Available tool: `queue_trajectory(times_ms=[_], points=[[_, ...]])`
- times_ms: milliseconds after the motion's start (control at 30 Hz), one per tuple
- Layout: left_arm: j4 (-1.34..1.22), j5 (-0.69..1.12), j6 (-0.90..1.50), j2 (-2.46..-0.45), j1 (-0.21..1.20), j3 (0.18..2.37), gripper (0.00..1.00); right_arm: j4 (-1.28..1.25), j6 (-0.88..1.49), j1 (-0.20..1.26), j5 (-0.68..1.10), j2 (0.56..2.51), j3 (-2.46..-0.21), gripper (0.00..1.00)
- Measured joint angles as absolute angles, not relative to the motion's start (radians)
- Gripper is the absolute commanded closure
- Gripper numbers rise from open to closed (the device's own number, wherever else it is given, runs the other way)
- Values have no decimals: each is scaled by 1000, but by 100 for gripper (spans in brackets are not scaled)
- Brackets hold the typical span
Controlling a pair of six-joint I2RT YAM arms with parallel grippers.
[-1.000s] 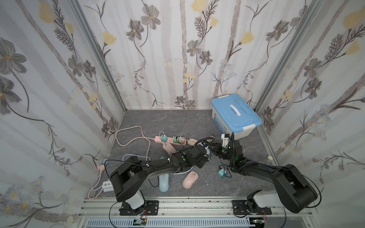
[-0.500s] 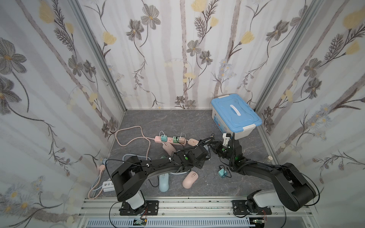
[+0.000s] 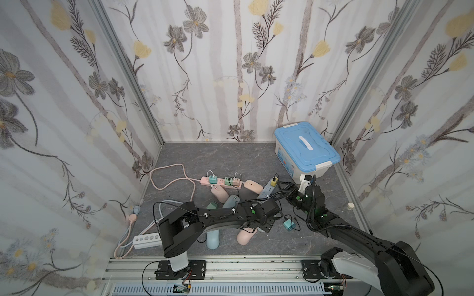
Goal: Unplug the wireless mouse
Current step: Place the power cord at the center of the board, then place the mouse at the center of the board, then remove the plug from the socket.
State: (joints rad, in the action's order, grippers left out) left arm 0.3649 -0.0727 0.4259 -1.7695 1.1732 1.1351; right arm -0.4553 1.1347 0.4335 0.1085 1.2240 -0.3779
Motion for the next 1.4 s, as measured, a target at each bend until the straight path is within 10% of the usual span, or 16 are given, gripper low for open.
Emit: queue_trajectory(times_ms=[267,567,933,1400], points=[[414,-3,422,-1877,1179,1239,95,-344,1122,366,65,1097,-306,29],[481,27,421,-1929,1179,1277,31,-295,1108,316,63,1032,-274,28],[477,17,423,-1900,1178,1256,0,-261,1091,302,64,1005,-271,28],[410,-54,437,-1649,1134,1215,0,-233,1071,295,65,981,-276,28]])
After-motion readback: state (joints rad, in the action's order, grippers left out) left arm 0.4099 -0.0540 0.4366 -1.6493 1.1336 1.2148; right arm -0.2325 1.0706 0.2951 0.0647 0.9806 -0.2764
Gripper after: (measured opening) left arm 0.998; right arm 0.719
